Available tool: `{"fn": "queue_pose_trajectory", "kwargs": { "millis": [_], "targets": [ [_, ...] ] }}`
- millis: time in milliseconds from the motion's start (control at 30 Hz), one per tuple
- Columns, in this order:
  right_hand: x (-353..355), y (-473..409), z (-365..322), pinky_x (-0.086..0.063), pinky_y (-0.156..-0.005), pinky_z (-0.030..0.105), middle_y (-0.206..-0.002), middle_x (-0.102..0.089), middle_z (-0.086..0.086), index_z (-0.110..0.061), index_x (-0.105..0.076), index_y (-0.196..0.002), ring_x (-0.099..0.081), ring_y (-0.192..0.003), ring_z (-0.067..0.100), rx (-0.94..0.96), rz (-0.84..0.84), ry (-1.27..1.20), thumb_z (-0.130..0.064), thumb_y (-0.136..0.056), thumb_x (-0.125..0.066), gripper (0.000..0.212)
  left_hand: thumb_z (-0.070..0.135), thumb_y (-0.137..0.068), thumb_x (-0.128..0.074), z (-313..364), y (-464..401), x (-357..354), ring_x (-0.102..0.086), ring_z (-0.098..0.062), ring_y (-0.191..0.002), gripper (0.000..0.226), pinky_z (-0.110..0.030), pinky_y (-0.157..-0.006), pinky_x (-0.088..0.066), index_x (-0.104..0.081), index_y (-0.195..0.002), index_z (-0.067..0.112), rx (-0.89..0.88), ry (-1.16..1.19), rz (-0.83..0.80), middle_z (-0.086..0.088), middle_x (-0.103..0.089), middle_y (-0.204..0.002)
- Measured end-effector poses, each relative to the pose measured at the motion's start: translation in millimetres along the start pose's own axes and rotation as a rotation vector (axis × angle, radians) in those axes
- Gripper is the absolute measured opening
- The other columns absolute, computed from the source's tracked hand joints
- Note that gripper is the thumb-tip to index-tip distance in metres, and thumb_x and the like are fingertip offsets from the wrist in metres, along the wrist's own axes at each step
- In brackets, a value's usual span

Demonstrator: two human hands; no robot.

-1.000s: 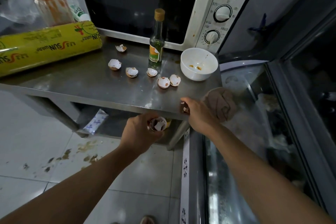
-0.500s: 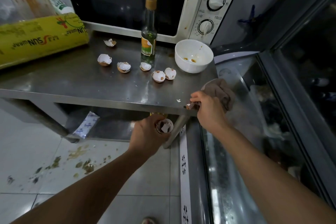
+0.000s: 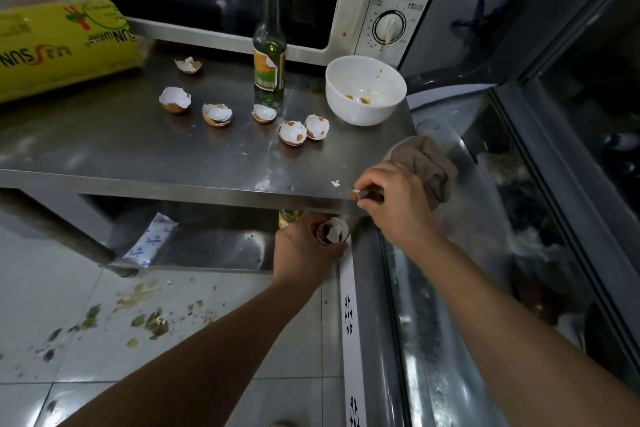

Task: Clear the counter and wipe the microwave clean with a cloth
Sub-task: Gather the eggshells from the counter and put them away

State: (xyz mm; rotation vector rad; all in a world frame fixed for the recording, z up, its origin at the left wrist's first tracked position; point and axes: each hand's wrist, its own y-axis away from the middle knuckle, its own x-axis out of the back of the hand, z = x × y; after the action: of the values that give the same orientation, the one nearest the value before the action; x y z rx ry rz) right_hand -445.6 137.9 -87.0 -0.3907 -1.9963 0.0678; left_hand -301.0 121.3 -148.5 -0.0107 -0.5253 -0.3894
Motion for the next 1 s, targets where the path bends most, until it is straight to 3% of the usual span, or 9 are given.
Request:
{"fn": "queue_pose_trajectory", "kwargs": {
  "millis": [133,267,400,533,733,833,867,933,1000],
  "targets": [
    [-3,2,1,-0.045,-0.076,0.03,-0.084,-0.067,0.01,-0.001,-0.071,-0.077,-0.058,-0.083,0.024,0.037,0.035,-0.033,0.004,-0.066,-0.076,0.013,0.022,-0.065,-0.083,4,-4,-11,-0.064,-0.008,-0.087,0.043,-0.015,-0.078,-0.05,-0.066,-0.104,0.017,0.027,0.057,0.052,0.003,-0.07,-0.098],
    [-6,5,0,-0.046,-0.078,0.031,-0.087,-0.066,0.009,-0.001,-0.072,-0.079,-0.058,-0.087,0.024,0.046,0.042,-0.038,0.002,-0.068,-0.075,0.013,0.022,-0.064,-0.083,5,-5,-13,-0.064,-0.008,-0.083,0.04,-0.013,-0.075,-0.048,-0.067,-0.1,0.016,0.042,0.066,0.105,0.002,-0.071,-0.094],
    [-9,8,1,-0.048,-0.077,0.037,-0.087,-0.067,0.008,-0.003,-0.072,-0.077,-0.059,-0.086,0.026,0.106,0.057,-0.058,0.0,-0.068,-0.077,0.011,0.026,-0.065,-0.082,7,-5,-13,-0.062,-0.006,-0.075,0.04,0.002,-0.064,-0.038,-0.067,-0.099,0.014,0.058,0.034,0.135,0.003,-0.071,-0.087],
    [-12,14,2,-0.047,-0.08,0.035,-0.092,-0.067,0.006,-0.005,-0.072,-0.076,-0.057,-0.091,0.023,0.143,0.031,-0.04,-0.006,-0.07,-0.078,0.009,0.028,-0.064,-0.082,11,-5,-12,-0.06,-0.008,-0.07,0.035,0.002,-0.061,-0.035,-0.067,-0.092,0.014,0.069,0.015,0.16,0.003,-0.069,-0.08],
    [-1,18,0,-0.043,-0.088,0.023,-0.101,-0.065,0.008,-0.003,-0.071,-0.092,-0.057,-0.098,0.018,0.1,0.058,-0.103,0.013,-0.072,-0.064,0.027,0.031,-0.063,-0.083,13,-2,-10,-0.063,-0.009,-0.076,0.038,-0.007,-0.065,-0.039,-0.067,-0.094,0.015,0.075,0.006,0.187,0.002,-0.071,-0.087],
    [6,3,-5,-0.043,-0.079,0.007,-0.105,-0.064,0.002,-0.007,-0.064,-0.111,-0.061,-0.082,-0.001,-0.011,0.058,-0.169,0.017,-0.08,-0.044,0.044,0.029,-0.063,-0.084,13,-1,-9,-0.063,-0.007,-0.078,0.039,-0.002,-0.061,-0.037,-0.068,-0.097,0.017,0.081,0.004,0.178,0.003,-0.071,-0.089],
    [5,-4,-8,-0.044,-0.081,0.008,-0.113,-0.064,0.001,-0.01,-0.059,-0.119,-0.063,-0.083,0.001,-0.05,0.005,-0.169,0.016,-0.083,-0.04,0.048,0.028,-0.063,-0.084,12,-1,-8,-0.063,-0.006,-0.077,0.04,0.0,-0.06,-0.037,-0.068,-0.098,0.017,0.081,0.005,0.178,0.003,-0.071,-0.09],
    [1,-13,-10,-0.044,-0.097,0.025,-0.13,-0.058,0.002,-0.012,-0.048,-0.13,-0.06,-0.107,0.016,-0.073,-0.116,-0.126,0.013,-0.084,-0.036,0.054,0.024,-0.064,-0.084,9,1,-7,-0.061,-0.003,-0.076,0.04,0.004,-0.059,-0.038,-0.068,-0.1,0.017,0.079,0.021,0.18,0.003,-0.071,-0.092],
    [-5,-16,-10,-0.04,-0.104,0.035,-0.134,-0.055,0.005,-0.012,-0.044,-0.133,-0.051,-0.121,0.02,-0.067,-0.175,-0.087,0.011,-0.084,-0.036,0.054,0.021,-0.066,-0.083,6,2,-5,-0.058,0.0,-0.074,0.039,0.007,-0.059,-0.036,-0.067,-0.101,0.017,0.081,0.031,0.181,0.004,-0.071,-0.093]
  ]
}}
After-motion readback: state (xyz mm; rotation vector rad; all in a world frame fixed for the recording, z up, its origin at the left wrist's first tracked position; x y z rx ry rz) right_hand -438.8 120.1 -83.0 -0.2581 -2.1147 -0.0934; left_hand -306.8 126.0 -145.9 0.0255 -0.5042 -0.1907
